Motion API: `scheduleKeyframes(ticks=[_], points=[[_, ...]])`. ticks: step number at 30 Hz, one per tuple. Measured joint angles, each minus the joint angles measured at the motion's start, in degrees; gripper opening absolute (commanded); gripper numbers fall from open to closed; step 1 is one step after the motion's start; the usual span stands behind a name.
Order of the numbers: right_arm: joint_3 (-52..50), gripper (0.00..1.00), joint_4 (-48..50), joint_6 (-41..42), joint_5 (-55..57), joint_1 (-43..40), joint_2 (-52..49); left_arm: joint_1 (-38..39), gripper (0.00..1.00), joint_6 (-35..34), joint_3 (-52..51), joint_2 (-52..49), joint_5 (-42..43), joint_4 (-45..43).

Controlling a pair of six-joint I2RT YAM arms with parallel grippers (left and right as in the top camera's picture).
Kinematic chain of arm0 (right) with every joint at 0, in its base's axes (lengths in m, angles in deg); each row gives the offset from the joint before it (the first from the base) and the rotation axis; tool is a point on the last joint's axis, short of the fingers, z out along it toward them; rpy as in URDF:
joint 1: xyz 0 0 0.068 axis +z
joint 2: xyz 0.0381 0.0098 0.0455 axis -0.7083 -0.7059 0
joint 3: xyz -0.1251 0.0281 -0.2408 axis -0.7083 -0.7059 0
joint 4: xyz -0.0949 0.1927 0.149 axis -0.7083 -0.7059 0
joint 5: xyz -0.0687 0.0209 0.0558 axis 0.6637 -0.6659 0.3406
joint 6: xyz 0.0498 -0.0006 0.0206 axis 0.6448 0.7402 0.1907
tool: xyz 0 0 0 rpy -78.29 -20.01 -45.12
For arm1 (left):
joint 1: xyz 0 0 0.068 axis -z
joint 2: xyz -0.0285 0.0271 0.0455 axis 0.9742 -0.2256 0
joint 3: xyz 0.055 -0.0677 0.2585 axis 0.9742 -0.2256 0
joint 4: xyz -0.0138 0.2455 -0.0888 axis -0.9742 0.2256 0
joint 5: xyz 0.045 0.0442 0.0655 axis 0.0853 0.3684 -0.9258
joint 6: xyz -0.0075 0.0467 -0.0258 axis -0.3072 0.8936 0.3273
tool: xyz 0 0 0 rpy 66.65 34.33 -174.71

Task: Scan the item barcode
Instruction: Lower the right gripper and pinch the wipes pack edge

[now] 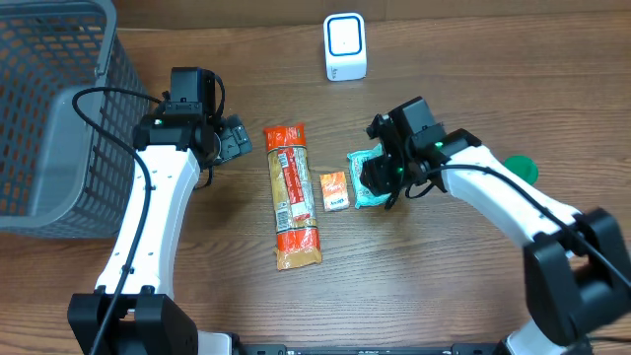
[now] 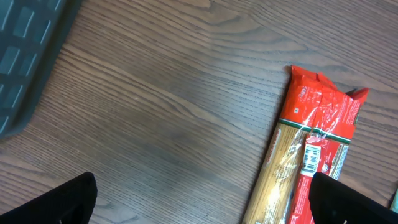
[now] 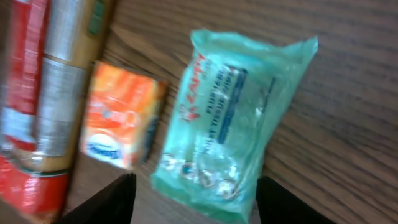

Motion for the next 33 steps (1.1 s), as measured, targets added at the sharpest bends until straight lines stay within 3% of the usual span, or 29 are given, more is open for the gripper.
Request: scheduleKeyframes(ticks=[13,16,20,23,33], points=[[-0.2,0.62,-0.5,-0.4,4.9,0.0,-6.2,0.0,1.0,0.0,0.0,0.0,0.0,0.0],[-0.2,0.51,-0.8,0.2,4.6,0.0,-6.7,0.0,1.0,0.0,0.0,0.0,0.0,0.0],[-0.2,0.15,-1.0,1.8,4.0,0.0,-6.7,0.0,1.0,0.0,0.0,0.0,0.0,0.0],[0.0,0.04,-1.4,2.4,3.7,0.0,-6.6,0.0,1.0,0.0,0.0,0.0,0.0,0.0],[0.3,0.04,-6.6,2.8,8.1,-0.9,-2.1,0.0,1.0,0.0,0.0,0.0,0.0,0.0]])
